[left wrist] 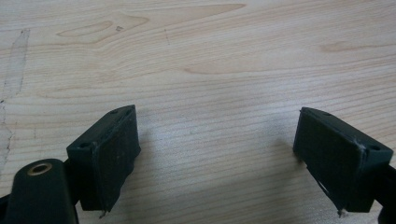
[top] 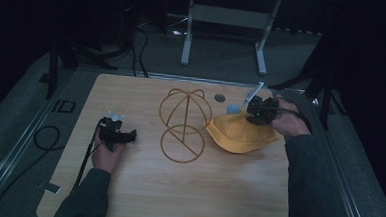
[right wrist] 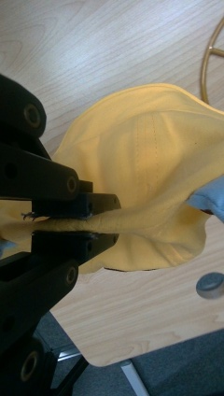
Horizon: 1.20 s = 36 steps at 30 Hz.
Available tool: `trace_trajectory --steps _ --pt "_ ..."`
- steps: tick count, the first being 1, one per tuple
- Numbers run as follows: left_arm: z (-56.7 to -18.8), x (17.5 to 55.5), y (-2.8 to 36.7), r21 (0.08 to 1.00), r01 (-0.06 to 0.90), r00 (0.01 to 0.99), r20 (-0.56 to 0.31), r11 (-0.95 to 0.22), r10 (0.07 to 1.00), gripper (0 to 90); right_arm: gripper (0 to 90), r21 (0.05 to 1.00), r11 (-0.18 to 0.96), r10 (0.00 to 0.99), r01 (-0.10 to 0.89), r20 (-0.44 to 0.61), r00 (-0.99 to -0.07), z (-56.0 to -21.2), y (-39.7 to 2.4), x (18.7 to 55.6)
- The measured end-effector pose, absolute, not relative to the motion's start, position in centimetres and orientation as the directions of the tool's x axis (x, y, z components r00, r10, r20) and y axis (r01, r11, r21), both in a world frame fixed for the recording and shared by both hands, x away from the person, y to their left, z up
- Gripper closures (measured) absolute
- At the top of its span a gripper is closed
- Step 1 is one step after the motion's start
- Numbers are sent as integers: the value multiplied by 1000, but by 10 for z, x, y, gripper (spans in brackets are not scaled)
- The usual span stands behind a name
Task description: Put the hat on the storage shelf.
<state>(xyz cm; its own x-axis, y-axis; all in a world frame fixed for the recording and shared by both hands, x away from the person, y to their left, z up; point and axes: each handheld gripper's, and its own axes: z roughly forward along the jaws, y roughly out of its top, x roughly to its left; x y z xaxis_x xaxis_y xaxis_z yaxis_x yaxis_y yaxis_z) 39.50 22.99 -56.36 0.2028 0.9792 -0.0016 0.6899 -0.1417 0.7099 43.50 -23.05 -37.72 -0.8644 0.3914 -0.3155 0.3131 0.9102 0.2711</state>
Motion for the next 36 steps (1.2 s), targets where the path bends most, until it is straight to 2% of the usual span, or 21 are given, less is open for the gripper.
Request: trace_trajectory --steps 36 --pt "-563 395 230 709 691 203 -1 -143 979 145 839 378 858 467 347 -293 -834 -325 -263 424"
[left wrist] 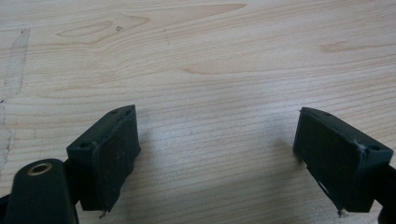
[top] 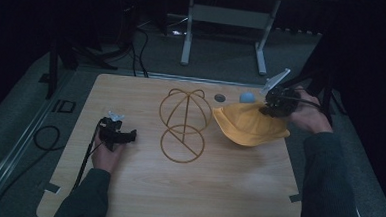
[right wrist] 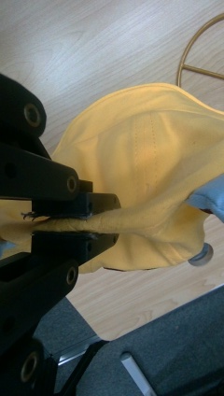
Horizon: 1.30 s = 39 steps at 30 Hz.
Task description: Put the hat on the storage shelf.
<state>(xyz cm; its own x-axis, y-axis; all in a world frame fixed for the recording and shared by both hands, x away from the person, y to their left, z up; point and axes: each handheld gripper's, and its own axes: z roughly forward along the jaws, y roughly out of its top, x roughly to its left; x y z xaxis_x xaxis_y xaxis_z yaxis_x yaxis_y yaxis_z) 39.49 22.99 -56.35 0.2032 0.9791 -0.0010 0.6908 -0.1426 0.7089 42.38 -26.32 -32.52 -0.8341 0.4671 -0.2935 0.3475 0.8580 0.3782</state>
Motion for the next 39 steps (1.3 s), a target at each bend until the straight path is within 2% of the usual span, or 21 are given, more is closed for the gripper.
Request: trace_trajectory --steps 9,19,39 --pt "-563 395 230 709 691 203 -1 -143 979 145 839 446 826 495 345 -279 -823 -309 -273 418" --pt "-563 395 230 708 692 203 -1 -143 979 145 839 444 831 484 334 -284 -828 -302 -270 416" --pt "-563 395 230 709 691 203 -1 -142 979 145 841 519 802 480 296 -264 -837 -282 -265 413"
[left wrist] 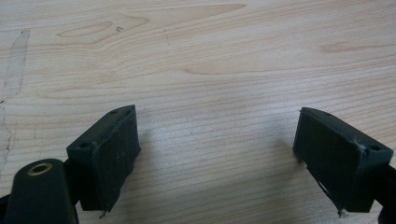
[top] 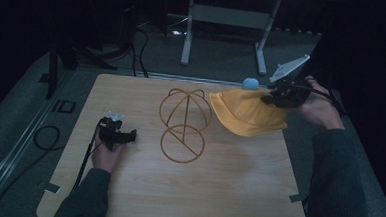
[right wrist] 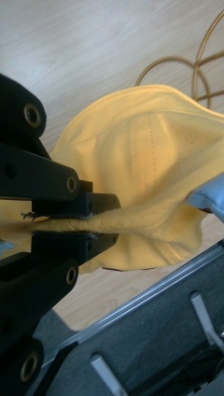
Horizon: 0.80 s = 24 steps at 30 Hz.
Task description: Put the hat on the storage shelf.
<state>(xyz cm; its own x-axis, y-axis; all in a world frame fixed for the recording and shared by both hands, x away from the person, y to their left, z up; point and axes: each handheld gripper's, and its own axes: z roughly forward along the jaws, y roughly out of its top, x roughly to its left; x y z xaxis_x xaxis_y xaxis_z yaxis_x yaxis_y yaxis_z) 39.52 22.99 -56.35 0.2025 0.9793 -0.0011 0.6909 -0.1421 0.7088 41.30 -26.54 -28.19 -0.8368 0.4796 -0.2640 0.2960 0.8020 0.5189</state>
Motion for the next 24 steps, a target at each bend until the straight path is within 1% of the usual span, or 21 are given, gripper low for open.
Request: trace_trajectory --steps 8,24 --pt "-563 395 230 709 691 202 -1 -142 979 145 841 568 779 467 265 -244 -850 -271 -260 410" --pt "-563 395 230 709 691 202 -1 -142 979 145 841 598 765 450 240 -229 -863 -265 -244 411"
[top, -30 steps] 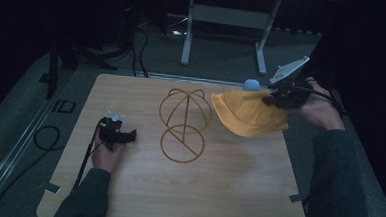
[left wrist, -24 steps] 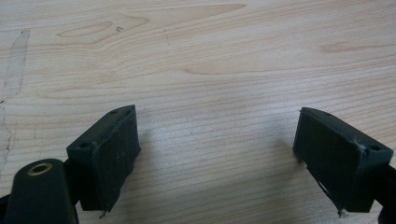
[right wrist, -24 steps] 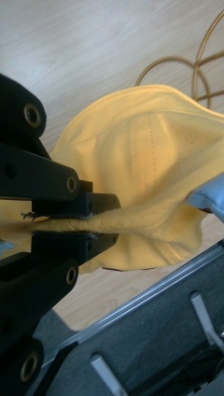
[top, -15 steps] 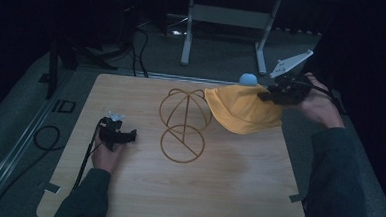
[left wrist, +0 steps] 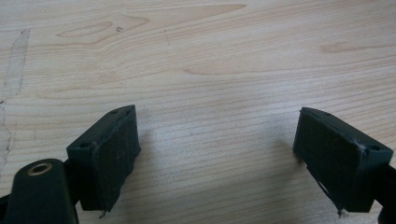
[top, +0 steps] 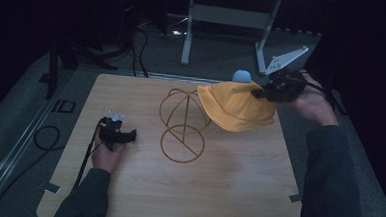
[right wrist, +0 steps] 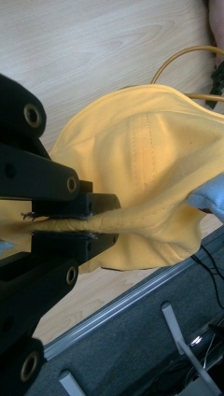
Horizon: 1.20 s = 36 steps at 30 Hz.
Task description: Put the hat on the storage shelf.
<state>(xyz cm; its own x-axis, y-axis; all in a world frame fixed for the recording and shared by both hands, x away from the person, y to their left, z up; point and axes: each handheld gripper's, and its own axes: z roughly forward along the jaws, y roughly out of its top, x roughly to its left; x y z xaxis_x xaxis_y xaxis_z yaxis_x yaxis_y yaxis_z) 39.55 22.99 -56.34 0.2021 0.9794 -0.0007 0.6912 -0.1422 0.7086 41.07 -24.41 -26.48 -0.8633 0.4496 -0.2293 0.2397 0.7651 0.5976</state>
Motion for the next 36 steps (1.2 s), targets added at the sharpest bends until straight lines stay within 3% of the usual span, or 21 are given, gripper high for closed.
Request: trace_trajectory --steps 36 --pt "-563 396 230 709 691 202 -1 -142 979 145 840 649 741 395 171 -216 -893 -252 -182 417"
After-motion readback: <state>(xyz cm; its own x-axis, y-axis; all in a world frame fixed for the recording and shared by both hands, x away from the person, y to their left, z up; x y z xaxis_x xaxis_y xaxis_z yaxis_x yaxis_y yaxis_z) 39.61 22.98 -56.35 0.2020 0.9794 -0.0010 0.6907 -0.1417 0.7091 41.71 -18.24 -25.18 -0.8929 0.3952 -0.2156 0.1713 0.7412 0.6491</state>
